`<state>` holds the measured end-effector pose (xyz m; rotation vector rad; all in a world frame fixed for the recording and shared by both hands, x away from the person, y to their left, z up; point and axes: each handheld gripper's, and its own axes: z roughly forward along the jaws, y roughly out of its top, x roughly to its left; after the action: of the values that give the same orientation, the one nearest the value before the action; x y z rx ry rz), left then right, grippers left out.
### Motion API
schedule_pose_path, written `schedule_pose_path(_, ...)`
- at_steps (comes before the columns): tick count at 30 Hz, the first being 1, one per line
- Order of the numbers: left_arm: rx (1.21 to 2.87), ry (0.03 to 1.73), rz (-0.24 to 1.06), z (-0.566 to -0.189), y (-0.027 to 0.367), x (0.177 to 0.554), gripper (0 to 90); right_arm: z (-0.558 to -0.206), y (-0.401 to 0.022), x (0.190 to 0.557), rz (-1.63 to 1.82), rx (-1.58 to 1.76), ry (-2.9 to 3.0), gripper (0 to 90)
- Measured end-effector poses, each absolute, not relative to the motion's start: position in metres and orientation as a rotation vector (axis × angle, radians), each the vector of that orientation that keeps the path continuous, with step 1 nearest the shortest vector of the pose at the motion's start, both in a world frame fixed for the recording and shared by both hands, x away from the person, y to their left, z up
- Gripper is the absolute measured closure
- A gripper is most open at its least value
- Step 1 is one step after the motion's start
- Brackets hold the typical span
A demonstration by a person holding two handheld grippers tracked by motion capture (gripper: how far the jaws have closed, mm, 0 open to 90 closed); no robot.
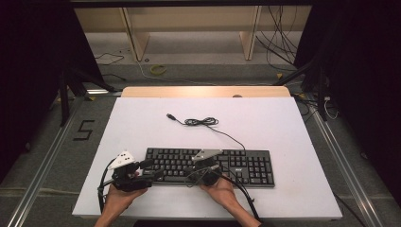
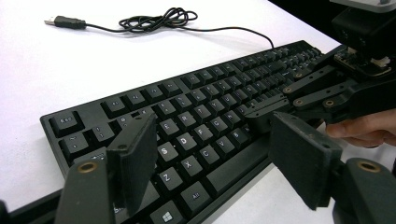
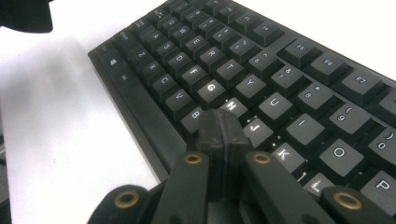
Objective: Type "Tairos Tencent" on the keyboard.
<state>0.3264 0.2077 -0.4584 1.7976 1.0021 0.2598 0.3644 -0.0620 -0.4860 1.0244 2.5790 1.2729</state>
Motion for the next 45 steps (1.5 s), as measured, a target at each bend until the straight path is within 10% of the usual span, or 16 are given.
schedule_pose_path(28,1.876,1.008,0.250,-0.456,0.179,0.347,37.8,-0.458,-0.140,0.351,1.471,1.121,2.409,40.1)
schedule_pose_path(45,1.960,1.023,0.254,-0.460,0.160,0.372,69.6,-0.453,-0.160,0.341,1.481,1.129,2.352,34.0)
